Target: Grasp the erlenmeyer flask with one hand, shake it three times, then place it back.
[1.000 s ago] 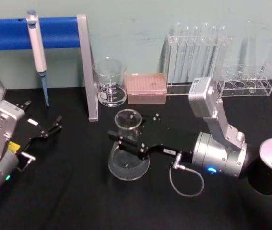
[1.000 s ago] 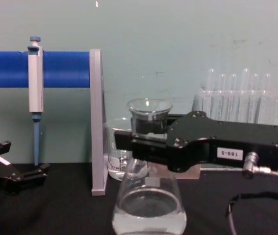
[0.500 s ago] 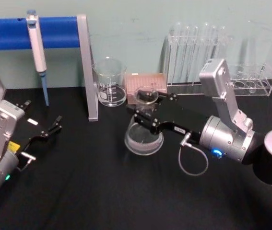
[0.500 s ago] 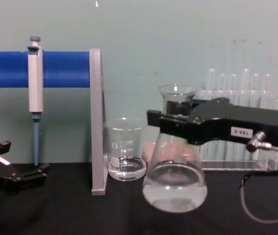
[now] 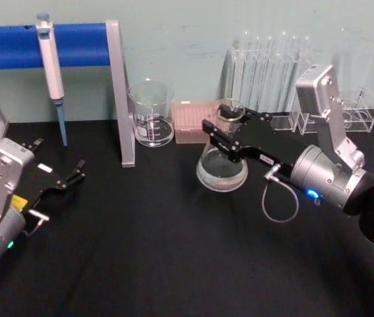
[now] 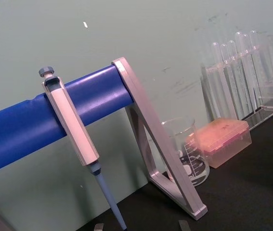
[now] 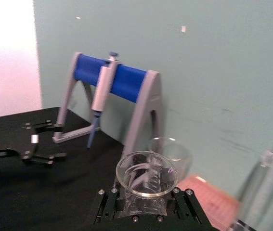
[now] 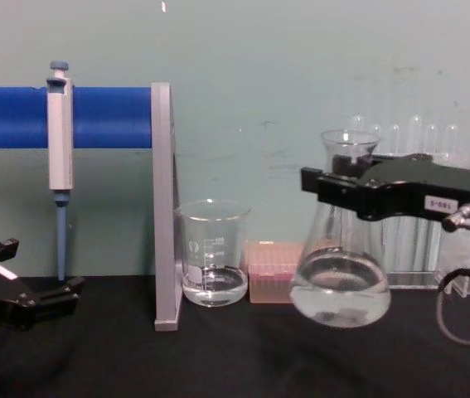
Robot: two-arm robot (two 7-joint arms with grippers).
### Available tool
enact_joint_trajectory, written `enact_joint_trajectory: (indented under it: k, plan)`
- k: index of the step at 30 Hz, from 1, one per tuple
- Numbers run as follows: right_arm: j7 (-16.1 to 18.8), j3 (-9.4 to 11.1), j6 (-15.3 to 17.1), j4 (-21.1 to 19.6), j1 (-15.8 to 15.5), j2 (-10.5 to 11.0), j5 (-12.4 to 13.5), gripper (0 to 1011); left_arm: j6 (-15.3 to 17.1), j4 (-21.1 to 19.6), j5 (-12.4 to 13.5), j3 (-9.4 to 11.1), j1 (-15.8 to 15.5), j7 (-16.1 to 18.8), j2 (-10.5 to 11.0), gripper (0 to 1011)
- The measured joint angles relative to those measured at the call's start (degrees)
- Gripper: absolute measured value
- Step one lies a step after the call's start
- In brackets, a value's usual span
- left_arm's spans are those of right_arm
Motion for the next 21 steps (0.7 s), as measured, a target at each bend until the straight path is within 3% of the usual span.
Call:
enact_joint_trajectory:
  k: [7,21]
  plan:
    - [-1.5,2.1,0.3,1.0,-0.2,-0.7,-0.8,450,0.0,0.0,0.0,0.0,0.0,0.0,0.0,1001]
    - [-2.5,4.6,0.7,2.0,-0.6,-1.7,-1.9,450,0.0,0.0,0.0,0.0,0.0,0.0,0.0,1001]
